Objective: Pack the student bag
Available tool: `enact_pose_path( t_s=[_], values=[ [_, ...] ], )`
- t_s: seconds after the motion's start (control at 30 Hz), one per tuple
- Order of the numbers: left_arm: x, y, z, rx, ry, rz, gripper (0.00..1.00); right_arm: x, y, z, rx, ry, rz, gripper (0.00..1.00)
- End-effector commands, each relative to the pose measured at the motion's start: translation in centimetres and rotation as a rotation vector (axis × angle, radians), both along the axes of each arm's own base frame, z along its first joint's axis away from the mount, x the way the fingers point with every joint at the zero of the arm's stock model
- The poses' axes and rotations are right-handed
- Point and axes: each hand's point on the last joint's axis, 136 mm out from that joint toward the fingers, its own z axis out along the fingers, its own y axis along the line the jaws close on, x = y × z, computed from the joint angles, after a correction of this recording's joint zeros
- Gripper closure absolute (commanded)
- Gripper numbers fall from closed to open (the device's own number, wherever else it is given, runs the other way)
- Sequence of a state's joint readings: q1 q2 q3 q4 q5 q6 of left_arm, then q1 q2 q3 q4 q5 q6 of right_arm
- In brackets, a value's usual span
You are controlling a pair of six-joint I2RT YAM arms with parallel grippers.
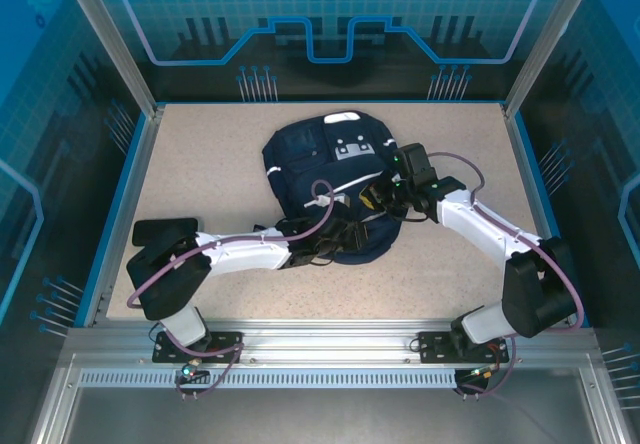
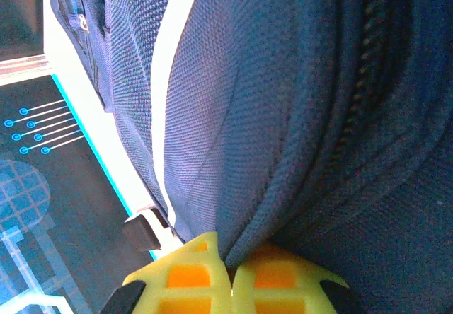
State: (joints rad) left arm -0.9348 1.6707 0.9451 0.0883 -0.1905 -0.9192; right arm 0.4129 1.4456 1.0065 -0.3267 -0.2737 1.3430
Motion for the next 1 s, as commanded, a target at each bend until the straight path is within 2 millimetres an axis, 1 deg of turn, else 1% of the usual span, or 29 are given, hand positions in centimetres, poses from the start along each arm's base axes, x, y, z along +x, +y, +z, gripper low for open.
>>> enact_pose_path(
  t_s=[0.0, 0.13, 0.23, 0.3, 0.4, 0.43, 0.47, 0.5, 0.6, 0.73, 0.83, 0.97],
  values=[
    [1.0, 0.2, 0.0, 0.004, -0.044, 0.058, 0.69, 0.1, 1.9, 4.2, 0.094, -0.100, 0.059, 1.00],
    [1.4, -0.4, 0.0, -0.001, -0.083, 0.053, 0.70, 0.0, 2.0, 4.2, 0.095, -0.099, 0.059, 1.00],
    [1.9, -0.3, -0.2, 0.008, -0.105, 0.075, 0.72, 0.0, 2.0, 4.3, 0.096, -0.100, 0.058, 1.00],
    [2.1, 0.1, -0.4, 0.011, -0.123, 0.094, 0.78, 0.0, 1.9, 4.3, 0.092, -0.101, 0.054, 1.00],
    [2.2, 0.6, -0.3, 0.011, -0.142, 0.115, 0.93, 0.0, 1.5, 4.1, 0.075, -0.101, 0.045, 1.00],
    [2.2, 0.9, -0.2, 0.012, -0.147, 0.123, 0.97, 0.1, 1.4, 3.9, 0.068, -0.099, 0.042, 1.00],
    [2.1, 1.3, -0.2, 0.016, -0.149, 0.131, 1.00, 0.1, 1.1, 3.8, 0.058, -0.099, 0.035, 1.00],
    [1.9, 1.6, -0.2, 0.019, -0.148, 0.136, 1.00, 0.2, 0.9, 3.6, 0.048, -0.097, 0.029, 1.00],
    [1.4, 3.1, -0.7, 0.057, -0.135, 0.161, 1.00, 0.6, -0.1, 3.1, 0.015, -0.096, 0.005, 1.00],
    [0.3, 5.7, -1.5, 0.127, -0.108, 0.196, 1.00, 0.9, -1.4, 2.6, -0.021, -0.091, -0.021, 1.00],
    [-0.6, 8.3, -2.1, 0.201, -0.094, 0.235, 1.00, 1.0, -2.2, 2.5, -0.046, -0.093, -0.034, 1.00],
    [-1.1, 11.5, -2.3, 0.277, -0.099, 0.279, 1.00, 1.0, -2.7, 2.4, -0.071, -0.097, -0.038, 1.00]
  ],
)
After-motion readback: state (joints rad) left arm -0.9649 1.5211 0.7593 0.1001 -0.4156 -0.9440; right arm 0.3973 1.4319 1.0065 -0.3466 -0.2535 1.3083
